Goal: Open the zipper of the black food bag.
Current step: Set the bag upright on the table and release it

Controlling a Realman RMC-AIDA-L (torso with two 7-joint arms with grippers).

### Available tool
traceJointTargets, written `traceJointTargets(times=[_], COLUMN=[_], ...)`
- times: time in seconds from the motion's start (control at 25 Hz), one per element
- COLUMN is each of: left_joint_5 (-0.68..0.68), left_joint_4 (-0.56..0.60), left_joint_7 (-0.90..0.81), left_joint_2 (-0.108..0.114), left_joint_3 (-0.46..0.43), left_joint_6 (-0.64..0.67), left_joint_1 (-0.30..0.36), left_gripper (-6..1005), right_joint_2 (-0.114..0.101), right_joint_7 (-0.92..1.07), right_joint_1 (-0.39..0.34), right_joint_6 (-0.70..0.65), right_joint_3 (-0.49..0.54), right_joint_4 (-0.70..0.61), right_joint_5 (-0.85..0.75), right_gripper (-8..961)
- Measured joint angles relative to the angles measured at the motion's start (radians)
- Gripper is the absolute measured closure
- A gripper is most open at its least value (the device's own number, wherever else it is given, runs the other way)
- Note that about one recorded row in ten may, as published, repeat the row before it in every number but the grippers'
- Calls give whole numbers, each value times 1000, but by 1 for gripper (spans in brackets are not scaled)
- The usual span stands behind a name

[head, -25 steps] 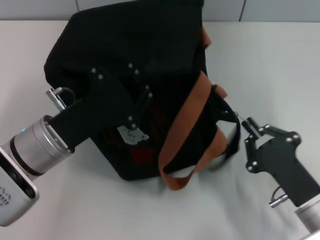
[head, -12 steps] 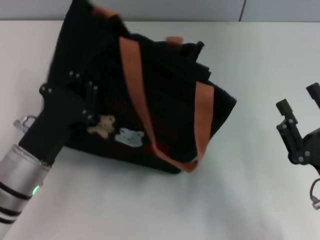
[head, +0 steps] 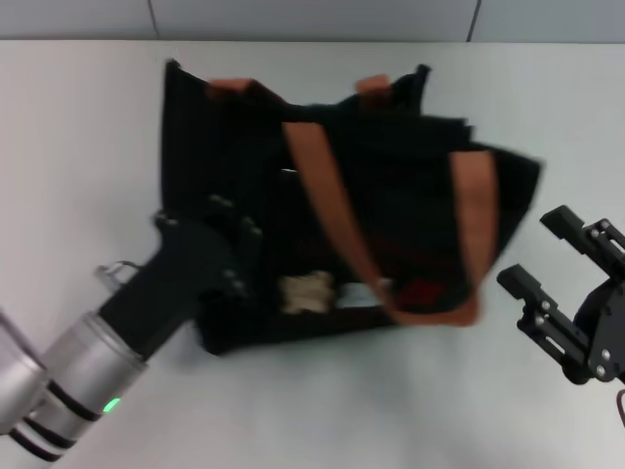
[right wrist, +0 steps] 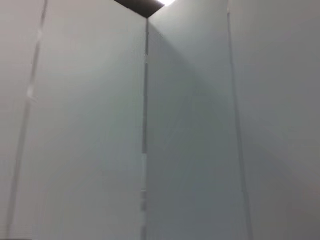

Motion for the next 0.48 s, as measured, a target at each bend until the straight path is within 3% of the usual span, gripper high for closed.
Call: traceJointTargets(times=[0.24, 0.4, 0.48], left_joint_5=[73, 134, 163], left_joint_4=[46, 185, 260], left_joint_7=[-48, -189, -257], left_joint_2=[6, 10, 11], left_joint_3=[1, 1, 3], left_joint_6=[5, 80, 125], left_joint_1=[-33, -37, -35], left_gripper=[834, 832, 757], right_joint_2=[-1, -1, -1], right_joint_7=[163, 226, 234], right_joint_1=[39, 69, 78], right_joint_6=[-28, -29, -29], right_joint_3=[0, 0, 0], right_joint_4=[-127, -177, -186], right_joint_5=[-70, -126, -137], right_gripper=[304, 183, 122])
